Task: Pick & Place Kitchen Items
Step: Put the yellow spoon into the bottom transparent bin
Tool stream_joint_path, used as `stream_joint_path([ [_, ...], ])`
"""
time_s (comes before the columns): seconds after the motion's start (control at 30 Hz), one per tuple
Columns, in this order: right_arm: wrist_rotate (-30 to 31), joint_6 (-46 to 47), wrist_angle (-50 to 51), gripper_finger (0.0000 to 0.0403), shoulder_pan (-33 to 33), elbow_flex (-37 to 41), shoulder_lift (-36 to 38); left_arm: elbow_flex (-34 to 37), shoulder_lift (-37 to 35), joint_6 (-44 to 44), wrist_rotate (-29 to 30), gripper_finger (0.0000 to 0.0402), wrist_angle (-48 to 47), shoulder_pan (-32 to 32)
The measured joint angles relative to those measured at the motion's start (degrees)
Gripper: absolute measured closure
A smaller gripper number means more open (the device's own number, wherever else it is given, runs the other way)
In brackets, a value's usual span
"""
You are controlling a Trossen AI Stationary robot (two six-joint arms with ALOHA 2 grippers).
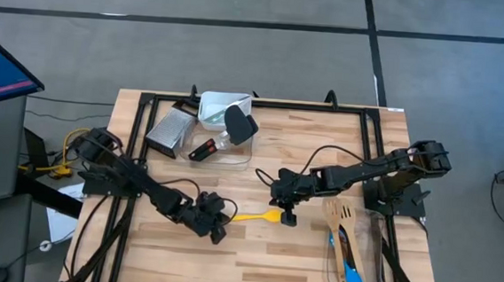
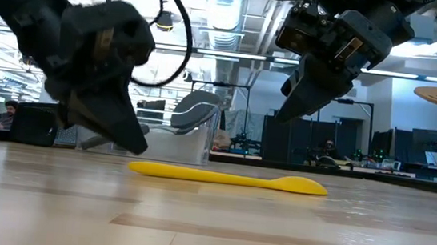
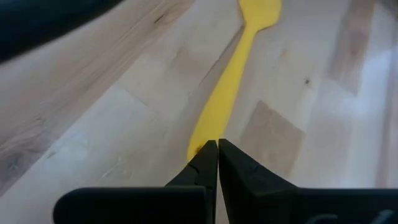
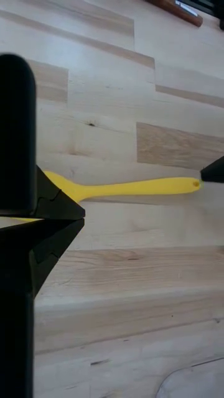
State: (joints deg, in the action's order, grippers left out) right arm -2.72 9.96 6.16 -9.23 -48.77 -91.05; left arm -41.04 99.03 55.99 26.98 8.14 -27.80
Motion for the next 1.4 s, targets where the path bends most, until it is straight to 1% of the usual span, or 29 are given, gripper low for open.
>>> stream_joint_path([
  [0.3,0.0,0.0,-0.1,0.0403,0.0,0.0,0.0,-0.1,2.9,0.0,0.0,0.0400,2.8,0.5],
  [0.4,0.0,0.0,-0.2,0.0403,0.0,0.0,0.0,-0.2,3.6,1.3,0.0,0.0400,3.2,0.4],
  [0.63,-0.1,0.0,-0.2,0.0403,0.0,0.0,0.0,0.0,3.9,1.4,-0.9,0.0400,2.3,0.4],
  [1.03,-0.2,0.1,-0.7,0.0403,0.0,0.0,0.0,0.1,3.1,1.2,-0.5,0.0400,2.4,0.4],
  [1.2,-0.2,0.0,-0.7,0.0403,0.0,0.0,0.0,0.0,0.6,-1.9,0.8,0.0400,3.6,0.5],
  [1.4,-0.2,0.0,-0.7,0.0403,0.0,0.0,0.0,0.0,0.6,-3.2,0.6,0.0400,3.7,1.6],
])
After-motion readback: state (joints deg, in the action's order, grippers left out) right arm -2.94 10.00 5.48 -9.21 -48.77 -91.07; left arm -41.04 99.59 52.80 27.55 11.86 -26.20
